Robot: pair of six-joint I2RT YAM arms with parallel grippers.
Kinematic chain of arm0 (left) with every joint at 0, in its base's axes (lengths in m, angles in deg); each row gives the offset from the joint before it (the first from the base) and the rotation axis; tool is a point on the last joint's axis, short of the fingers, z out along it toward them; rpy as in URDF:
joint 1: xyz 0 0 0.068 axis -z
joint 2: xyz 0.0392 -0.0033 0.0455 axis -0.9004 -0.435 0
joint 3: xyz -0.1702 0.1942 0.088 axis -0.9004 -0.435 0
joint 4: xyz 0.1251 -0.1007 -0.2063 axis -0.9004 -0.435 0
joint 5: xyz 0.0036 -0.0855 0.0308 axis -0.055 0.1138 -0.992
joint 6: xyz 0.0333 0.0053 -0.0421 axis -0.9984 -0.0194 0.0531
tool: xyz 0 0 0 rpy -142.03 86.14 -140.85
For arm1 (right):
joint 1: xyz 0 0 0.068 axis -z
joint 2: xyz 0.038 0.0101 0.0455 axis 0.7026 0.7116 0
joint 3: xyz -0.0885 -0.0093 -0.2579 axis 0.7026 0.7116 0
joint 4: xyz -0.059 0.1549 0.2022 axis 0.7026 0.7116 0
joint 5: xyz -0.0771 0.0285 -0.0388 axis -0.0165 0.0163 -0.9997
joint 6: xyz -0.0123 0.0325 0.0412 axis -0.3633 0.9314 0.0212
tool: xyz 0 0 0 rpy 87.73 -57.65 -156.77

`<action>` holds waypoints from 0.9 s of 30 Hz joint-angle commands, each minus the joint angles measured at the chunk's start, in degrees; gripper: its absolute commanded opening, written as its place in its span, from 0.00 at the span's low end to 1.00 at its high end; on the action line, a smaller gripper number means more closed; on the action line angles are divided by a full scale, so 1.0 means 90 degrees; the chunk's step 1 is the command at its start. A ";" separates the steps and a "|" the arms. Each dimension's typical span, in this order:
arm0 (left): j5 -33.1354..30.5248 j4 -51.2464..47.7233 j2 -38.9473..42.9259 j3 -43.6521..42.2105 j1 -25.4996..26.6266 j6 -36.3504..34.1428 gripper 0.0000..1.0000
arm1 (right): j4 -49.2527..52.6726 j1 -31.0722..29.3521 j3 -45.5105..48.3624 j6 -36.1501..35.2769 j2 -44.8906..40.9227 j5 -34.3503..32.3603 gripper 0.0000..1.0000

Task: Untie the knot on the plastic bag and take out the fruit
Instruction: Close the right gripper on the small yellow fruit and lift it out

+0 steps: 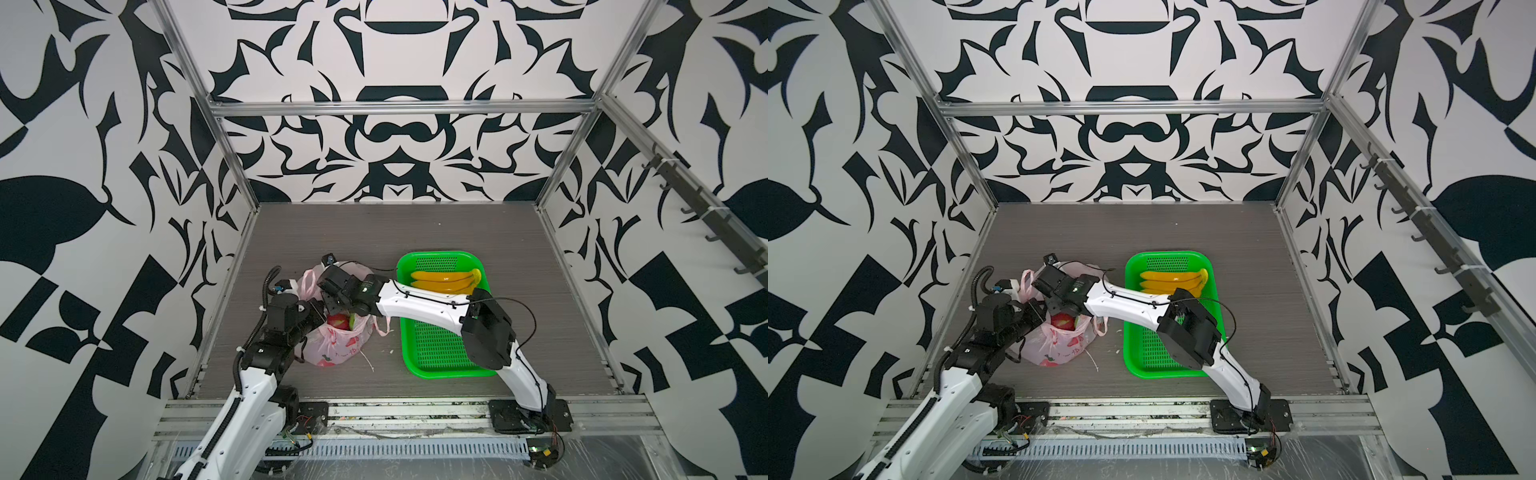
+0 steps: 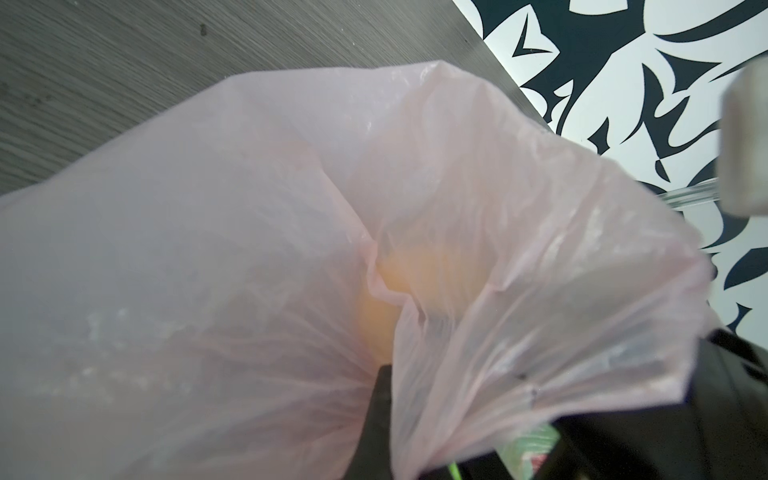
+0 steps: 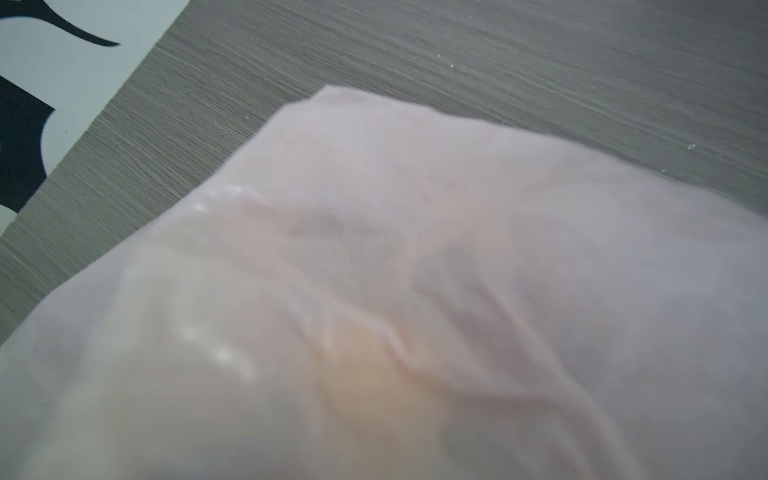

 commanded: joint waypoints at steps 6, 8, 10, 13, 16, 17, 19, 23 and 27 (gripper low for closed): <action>-0.0044 0.0368 -0.0062 0.0104 -0.0020 -0.0120 0.00 | -0.0106 0.0019 0.0208 -0.0070 -0.0711 0.0093 0.44; -0.0065 0.0390 -0.0061 0.0102 -0.0017 -0.0129 0.00 | -0.0125 0.0022 0.0280 -0.0070 -0.0788 0.0098 0.44; -0.0070 0.0409 -0.0053 0.0099 -0.0022 -0.0130 0.00 | -0.0111 0.0024 0.0327 -0.0079 -0.0832 0.0098 0.44; -0.0056 0.0448 -0.0045 0.0086 -0.0007 -0.0139 0.00 | -0.0095 0.0023 0.0421 -0.0079 -0.0917 0.0130 0.43; -0.0056 0.0478 -0.0053 0.0094 -0.0016 -0.0164 0.00 | -0.0104 0.0024 0.0518 -0.0071 -0.1017 0.0134 0.43; -0.0060 0.0478 -0.0063 0.0101 -0.0008 -0.0178 0.00 | -0.0105 0.0022 0.0546 -0.0077 -0.1048 0.0131 0.43; -0.0073 0.0501 -0.0075 0.0120 -0.0009 -0.0188 0.00 | -0.0097 0.0024 0.0595 -0.0079 -0.1106 0.0131 0.42; -0.0052 0.0589 -0.0101 0.0125 -0.0014 -0.0208 0.00 | -0.0018 0.0019 0.0669 -0.0079 -0.1212 0.0104 0.41; -0.0041 0.0643 -0.0170 0.0183 -0.0020 -0.0245 0.00 | 0.0011 0.0005 0.0773 -0.0118 -0.1345 0.0120 0.41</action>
